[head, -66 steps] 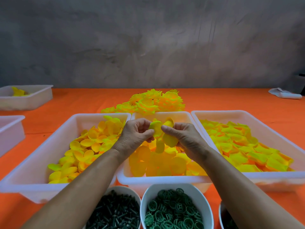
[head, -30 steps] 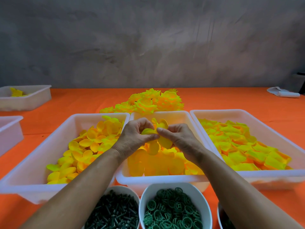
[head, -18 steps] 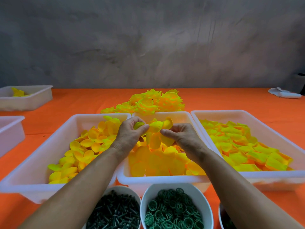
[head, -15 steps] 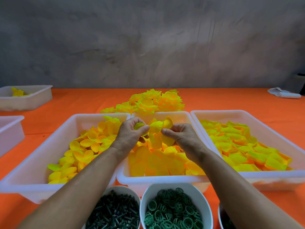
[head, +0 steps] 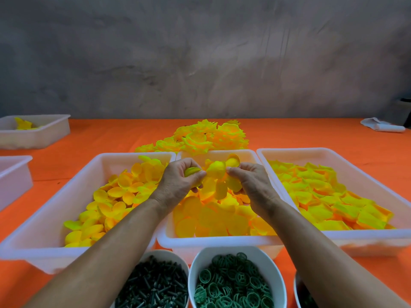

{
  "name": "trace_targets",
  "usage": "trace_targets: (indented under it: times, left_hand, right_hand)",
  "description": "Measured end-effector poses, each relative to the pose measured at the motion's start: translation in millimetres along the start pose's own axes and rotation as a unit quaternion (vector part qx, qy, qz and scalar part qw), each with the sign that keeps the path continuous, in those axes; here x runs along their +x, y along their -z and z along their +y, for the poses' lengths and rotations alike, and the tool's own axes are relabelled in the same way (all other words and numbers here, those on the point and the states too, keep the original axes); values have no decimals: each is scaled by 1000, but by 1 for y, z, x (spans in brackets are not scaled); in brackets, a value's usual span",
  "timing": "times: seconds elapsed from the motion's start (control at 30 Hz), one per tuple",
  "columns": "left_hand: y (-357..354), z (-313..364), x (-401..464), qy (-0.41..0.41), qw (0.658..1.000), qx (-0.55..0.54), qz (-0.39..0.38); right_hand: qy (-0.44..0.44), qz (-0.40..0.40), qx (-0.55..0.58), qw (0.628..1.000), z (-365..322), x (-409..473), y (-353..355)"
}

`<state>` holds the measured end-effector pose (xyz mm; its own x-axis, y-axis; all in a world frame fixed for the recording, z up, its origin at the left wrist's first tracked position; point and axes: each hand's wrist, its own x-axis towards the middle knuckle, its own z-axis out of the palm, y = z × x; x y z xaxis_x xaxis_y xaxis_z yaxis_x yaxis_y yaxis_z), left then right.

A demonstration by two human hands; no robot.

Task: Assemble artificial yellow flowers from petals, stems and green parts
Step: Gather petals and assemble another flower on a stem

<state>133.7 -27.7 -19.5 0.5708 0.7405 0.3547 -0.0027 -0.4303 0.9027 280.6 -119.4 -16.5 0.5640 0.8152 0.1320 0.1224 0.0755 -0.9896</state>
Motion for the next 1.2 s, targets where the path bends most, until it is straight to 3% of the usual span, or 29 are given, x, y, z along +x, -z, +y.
trace_targets:
  times: [0.3,0.8,1.03,1.2]
  left_hand:
    - [1,3,0,18,995,-94,23]
    - [2,-3,4,45,989,-120,67]
    - [6,-6,9,67,976,-151,143]
    - [2,-1,5,63,978,-175,95]
  right_hand:
    - [-15,63,26,998,-4,1,3]
    - [-46,1,49,998,-5,-1,4]
    - [-79,148,103,981,-4,10,16]
    - [-77,54,67,993,-1,5,7]
